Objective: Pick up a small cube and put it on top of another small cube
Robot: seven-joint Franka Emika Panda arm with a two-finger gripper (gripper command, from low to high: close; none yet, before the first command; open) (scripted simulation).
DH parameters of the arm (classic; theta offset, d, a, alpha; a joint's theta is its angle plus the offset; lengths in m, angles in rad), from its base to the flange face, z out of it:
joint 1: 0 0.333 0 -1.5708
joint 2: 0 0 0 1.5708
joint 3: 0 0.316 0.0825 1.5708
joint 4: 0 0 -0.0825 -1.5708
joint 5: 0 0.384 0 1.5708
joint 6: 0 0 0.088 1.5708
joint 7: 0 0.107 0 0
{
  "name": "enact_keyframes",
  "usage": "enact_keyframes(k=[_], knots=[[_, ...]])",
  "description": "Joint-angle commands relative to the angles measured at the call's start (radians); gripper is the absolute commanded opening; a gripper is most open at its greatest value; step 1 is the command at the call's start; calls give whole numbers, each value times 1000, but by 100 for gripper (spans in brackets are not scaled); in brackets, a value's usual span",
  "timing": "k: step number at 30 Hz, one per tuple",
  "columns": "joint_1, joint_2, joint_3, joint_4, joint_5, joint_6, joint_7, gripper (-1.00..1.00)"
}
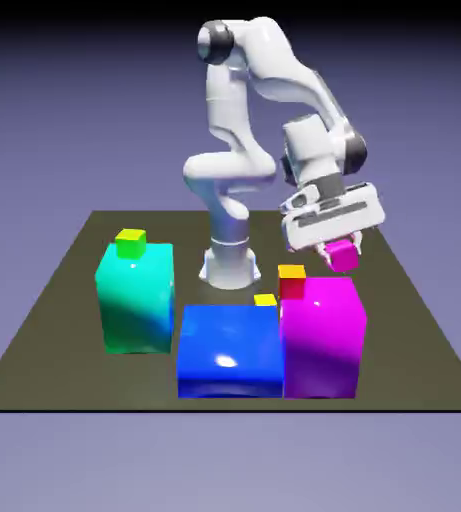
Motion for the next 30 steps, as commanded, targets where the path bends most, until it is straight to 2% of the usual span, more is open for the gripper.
enact_keyframes(k=[1, 17, 20, 22, 28, 29, 30], knots=[[-36, -30, -14, -2, -41, -35, 35, -100], [-616, -488, -229, -62, -663, -581, 593, -100], [-722, -489, -250, -170, -581, -584, 658, -100], [-724, -489, -251, -173, -580, -584, 660, -100], [-761, -349, -253, -272, -618, -343, 685, -100], [-761, -349, -253, -272, -618, -343, 685, 100], [-761, -349, -253, -272, -618, -343, 685, 100]])
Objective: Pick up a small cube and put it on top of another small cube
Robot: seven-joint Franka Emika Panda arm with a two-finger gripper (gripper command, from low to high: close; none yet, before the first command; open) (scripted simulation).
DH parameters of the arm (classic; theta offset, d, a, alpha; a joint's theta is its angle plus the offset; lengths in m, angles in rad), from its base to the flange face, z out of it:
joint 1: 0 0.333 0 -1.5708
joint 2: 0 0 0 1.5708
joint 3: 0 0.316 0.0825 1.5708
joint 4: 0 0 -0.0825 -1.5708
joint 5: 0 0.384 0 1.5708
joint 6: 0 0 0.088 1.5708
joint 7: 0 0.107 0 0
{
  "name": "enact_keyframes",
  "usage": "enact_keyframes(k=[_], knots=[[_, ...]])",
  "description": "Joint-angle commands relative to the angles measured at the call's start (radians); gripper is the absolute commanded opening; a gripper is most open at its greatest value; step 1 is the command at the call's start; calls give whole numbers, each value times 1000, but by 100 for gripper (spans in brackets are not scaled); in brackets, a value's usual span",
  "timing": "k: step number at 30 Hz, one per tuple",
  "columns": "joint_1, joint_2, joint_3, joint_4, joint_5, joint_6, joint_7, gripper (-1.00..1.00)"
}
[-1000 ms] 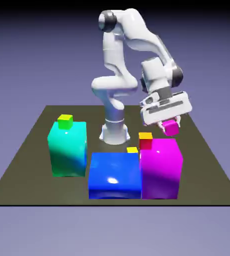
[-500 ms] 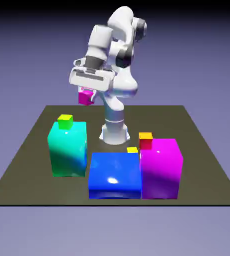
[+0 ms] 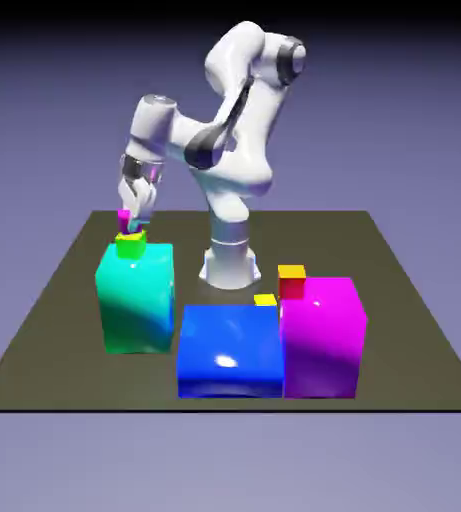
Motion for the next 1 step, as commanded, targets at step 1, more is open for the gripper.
enact_keyframes(k=[1], knots=[[7, -25, 0, 18, 7, -43, -4, 100]])
